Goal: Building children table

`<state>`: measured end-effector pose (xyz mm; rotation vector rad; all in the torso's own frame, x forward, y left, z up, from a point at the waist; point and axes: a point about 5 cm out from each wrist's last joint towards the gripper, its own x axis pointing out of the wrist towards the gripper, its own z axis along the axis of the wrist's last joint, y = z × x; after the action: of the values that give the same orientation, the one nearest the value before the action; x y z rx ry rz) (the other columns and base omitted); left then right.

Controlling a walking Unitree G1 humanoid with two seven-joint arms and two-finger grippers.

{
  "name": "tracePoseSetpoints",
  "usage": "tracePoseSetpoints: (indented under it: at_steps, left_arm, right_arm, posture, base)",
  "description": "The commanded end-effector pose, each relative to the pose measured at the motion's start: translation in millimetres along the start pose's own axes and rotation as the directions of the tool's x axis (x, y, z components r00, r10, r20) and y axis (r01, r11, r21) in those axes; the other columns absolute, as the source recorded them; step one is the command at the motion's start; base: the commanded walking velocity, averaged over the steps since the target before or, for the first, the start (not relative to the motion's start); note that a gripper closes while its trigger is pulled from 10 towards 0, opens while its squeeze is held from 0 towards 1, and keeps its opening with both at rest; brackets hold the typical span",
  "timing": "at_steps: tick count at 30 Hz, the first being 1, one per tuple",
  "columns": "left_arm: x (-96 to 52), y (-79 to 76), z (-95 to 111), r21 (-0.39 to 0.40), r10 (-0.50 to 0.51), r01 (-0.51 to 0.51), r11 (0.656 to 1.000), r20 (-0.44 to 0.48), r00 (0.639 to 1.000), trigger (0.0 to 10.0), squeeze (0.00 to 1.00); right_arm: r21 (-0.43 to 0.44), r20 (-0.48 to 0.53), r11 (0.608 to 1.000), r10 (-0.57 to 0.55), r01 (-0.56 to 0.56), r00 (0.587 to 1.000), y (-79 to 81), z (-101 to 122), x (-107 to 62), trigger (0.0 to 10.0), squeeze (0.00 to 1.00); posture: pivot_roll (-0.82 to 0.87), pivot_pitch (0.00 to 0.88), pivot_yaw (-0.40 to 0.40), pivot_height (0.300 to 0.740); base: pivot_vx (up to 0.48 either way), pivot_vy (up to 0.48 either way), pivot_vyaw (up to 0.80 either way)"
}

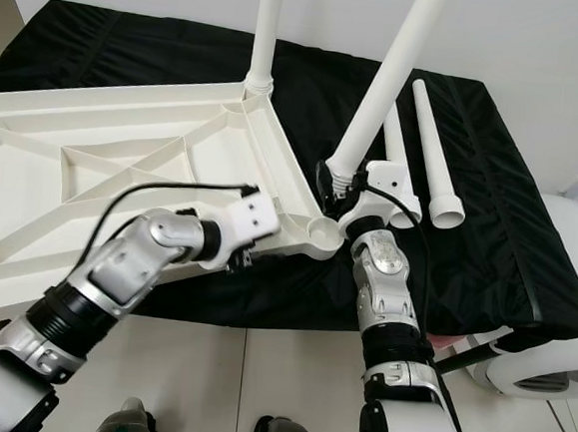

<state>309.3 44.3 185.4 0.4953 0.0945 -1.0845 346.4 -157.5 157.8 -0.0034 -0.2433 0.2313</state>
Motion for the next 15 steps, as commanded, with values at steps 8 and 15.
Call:
tracePoseSetpoints:
  at_steps: [8,15]
  left_arm:
    - [-20.8,44.6,26.9,-0.238,0.225,-0.181,0.954,0.173,0.959,10.0,0.0]
    - [-24.8,53.8,38.4,-0.247,0.337,-0.276,0.929,0.252,0.907,10.0,0.0]
  right_arm:
    - [0.017,0.067,1.0,-0.01,0.009,0.998,-6.0,16.5,10.3,10.0,0.0]
    - [0.023,0.083,0.997,0.069,-0.071,0.994,-2.8,23.9,15.8,10.0,0.0]
  posture:
    - [0.06,0.044,-0.086,0.74]
    - [0.06,0.034,-0.097,0.74]
  base:
    - [0.0,0.0,0.0]
    - [0.0,0.0,0.0]
